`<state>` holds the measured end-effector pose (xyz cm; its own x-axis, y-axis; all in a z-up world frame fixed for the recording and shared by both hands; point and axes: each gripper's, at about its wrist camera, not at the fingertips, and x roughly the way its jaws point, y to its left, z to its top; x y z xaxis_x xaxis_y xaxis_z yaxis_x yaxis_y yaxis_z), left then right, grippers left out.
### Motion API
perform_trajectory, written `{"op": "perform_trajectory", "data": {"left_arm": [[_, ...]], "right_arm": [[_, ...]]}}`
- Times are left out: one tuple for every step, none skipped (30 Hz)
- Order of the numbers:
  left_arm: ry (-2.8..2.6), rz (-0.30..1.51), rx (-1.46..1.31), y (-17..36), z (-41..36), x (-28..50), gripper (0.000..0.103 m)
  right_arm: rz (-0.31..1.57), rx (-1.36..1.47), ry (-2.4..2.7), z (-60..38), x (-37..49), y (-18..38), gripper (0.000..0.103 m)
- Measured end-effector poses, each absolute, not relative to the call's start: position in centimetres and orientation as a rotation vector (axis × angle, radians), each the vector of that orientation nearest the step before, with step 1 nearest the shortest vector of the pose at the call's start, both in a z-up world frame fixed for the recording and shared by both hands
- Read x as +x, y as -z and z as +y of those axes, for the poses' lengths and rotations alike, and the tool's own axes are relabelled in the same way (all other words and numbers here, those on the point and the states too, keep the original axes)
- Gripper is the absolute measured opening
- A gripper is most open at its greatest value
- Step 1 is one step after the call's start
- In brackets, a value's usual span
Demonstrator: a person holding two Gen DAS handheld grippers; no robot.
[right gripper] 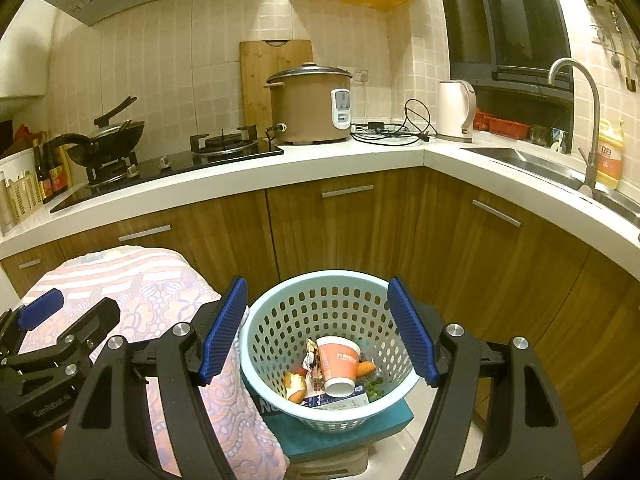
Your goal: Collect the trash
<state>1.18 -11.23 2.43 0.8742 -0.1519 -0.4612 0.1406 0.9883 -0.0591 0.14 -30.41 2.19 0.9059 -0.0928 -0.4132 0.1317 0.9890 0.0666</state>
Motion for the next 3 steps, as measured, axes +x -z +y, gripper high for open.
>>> {"op": "perform_trajectory", "data": {"left_arm": [[0.145, 0.487, -0.02, -2.48, -11.34, 1.11, 0.093], [0.149, 0.488, -0.022, -2.53, -11.39, 1.06, 0.093], [0.156, 0.488, -0.027, -2.58, -11.41, 0.95, 0.093]], "right_arm": [[0.422, 0.095, 0.117, -30.46, 0.09, -2.21, 0.069], [0.424, 0.095, 0.118, -30.49, 0.07, -2.22, 0.069], [0.425, 0.094, 0.119, -30.52, 0.04, -2.22, 0.069]]}}
